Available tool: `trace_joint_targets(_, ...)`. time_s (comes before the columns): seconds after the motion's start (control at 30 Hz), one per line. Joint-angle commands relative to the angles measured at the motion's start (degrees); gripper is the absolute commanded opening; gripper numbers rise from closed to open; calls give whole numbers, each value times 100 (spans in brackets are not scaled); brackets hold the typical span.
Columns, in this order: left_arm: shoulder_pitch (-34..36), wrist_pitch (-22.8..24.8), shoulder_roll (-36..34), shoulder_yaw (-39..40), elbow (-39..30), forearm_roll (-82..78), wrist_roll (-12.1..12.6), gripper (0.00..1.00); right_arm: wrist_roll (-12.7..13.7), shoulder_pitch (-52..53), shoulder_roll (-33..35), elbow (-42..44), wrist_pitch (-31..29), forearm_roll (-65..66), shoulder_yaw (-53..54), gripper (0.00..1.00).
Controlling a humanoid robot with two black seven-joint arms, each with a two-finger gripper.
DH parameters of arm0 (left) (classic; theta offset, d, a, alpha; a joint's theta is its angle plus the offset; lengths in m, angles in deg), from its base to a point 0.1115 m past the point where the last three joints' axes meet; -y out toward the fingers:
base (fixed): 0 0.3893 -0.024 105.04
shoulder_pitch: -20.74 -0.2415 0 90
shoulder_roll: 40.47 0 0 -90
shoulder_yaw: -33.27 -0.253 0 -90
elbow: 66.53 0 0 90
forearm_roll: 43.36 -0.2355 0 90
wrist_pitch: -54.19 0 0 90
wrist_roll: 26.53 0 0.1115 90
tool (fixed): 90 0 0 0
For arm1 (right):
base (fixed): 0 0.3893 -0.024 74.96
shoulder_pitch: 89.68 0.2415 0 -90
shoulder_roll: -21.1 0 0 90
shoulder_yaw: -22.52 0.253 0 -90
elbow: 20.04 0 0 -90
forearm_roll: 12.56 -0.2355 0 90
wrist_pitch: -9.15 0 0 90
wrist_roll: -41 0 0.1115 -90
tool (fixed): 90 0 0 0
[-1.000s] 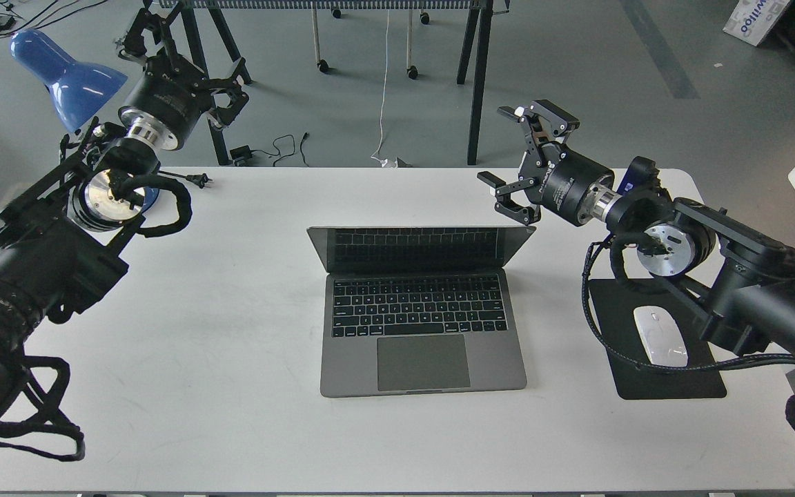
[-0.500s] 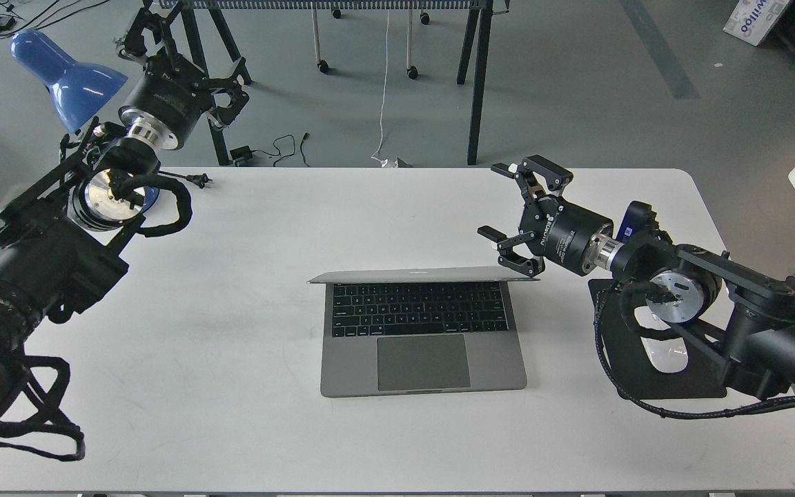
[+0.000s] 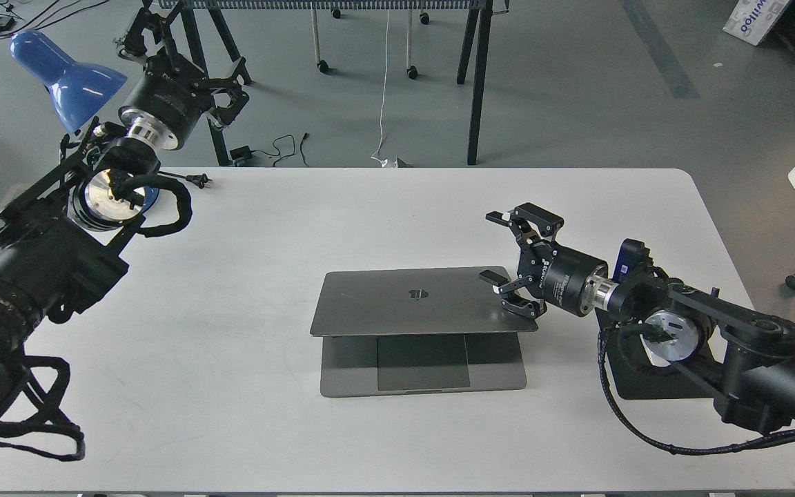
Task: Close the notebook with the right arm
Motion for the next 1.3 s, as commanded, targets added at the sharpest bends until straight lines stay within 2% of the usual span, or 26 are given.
trace_joint_targets(0.0, 0, 0, -2, 0, 0, 0, 0, 100, -13, -186, -6, 10, 79, 95, -4, 100)
trace_joint_targets(0.5, -9, 0, 7, 0, 0, 0, 0, 100, -4, -414, -67, 159, 273, 525, -22, 100)
trace_joint_targets(0.87, -9, 0, 7, 0, 0, 0, 0, 100, 5, -406, -384, 493, 317, 718, -224, 100)
trace_joint_targets(1.27, -9, 0, 7, -9, 0, 0, 0, 100, -4, -388, -375, 450, 317, 780, -215, 100)
